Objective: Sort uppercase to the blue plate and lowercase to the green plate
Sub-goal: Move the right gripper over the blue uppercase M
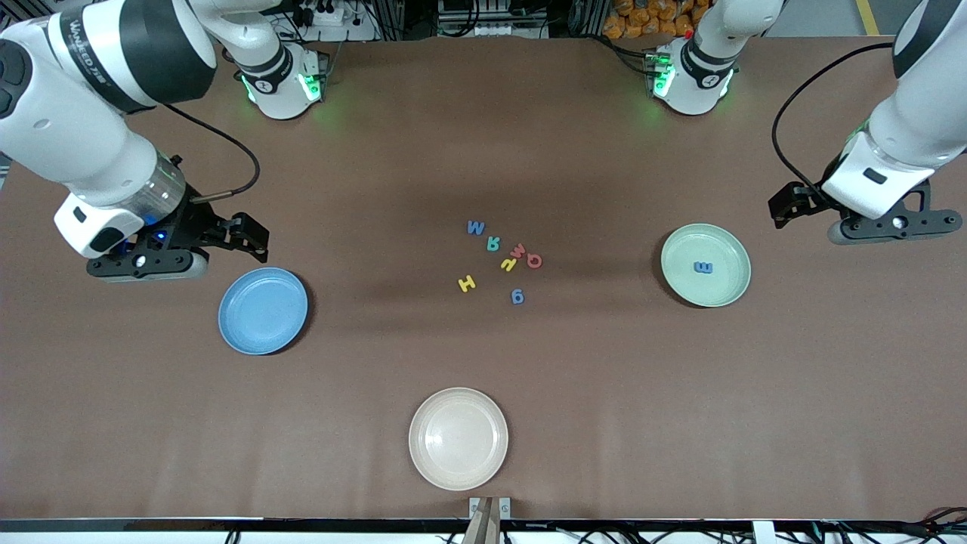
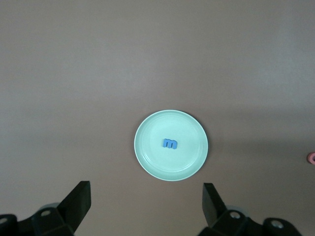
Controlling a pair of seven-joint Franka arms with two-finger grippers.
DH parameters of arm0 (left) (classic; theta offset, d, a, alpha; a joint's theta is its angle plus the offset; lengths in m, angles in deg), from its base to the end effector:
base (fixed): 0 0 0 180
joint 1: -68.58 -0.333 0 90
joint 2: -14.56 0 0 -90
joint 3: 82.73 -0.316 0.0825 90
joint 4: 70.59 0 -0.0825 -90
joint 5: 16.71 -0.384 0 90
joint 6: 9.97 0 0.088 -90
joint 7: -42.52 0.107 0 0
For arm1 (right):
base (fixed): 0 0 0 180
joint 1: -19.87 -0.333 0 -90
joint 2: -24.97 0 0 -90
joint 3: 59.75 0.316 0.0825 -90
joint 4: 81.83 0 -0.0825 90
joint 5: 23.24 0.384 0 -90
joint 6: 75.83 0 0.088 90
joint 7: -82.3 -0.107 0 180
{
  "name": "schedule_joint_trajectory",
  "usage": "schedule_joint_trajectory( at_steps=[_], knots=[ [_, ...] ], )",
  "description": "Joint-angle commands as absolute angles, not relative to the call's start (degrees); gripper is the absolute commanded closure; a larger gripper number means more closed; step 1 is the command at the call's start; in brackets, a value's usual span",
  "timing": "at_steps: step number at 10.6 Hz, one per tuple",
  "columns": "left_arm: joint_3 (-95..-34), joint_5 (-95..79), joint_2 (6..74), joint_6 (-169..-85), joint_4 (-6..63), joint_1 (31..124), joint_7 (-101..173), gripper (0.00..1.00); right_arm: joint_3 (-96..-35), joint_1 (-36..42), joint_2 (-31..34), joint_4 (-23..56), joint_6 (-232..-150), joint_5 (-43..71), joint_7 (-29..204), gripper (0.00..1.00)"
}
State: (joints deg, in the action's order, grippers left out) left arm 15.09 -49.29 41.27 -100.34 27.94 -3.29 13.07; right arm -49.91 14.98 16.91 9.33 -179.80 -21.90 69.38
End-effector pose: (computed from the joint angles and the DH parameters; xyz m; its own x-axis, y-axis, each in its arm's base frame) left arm 0.5526 -0.0848 0.5544 1.0000 0.0053 -0.0053 0.0046 -0.9923 -0.1240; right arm 0.5953 0.1519 0.5561 0.9972 0.0218 0.0720 0.0265 -0.9975 -0.0648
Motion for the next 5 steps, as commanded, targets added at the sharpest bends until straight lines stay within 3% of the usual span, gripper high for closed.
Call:
schedule_joint_trajectory(
  at_steps=[1, 5],
  knots=[
    [8.44, -48.61, 39.69, -96.81, 22.24, 4.21, 13.25, 0.00, -49.47, 16.00, 17.14, 8.79, -179.72, -21.66, 69.38, 0.02],
    [-7.80, -45.64, 35.15, -93.12, 16.33, 19.67, 14.39, 0.00, -49.47, 16.09, 17.14, 7.83, -179.72, -22.36, 69.82, 0.01]
  ],
)
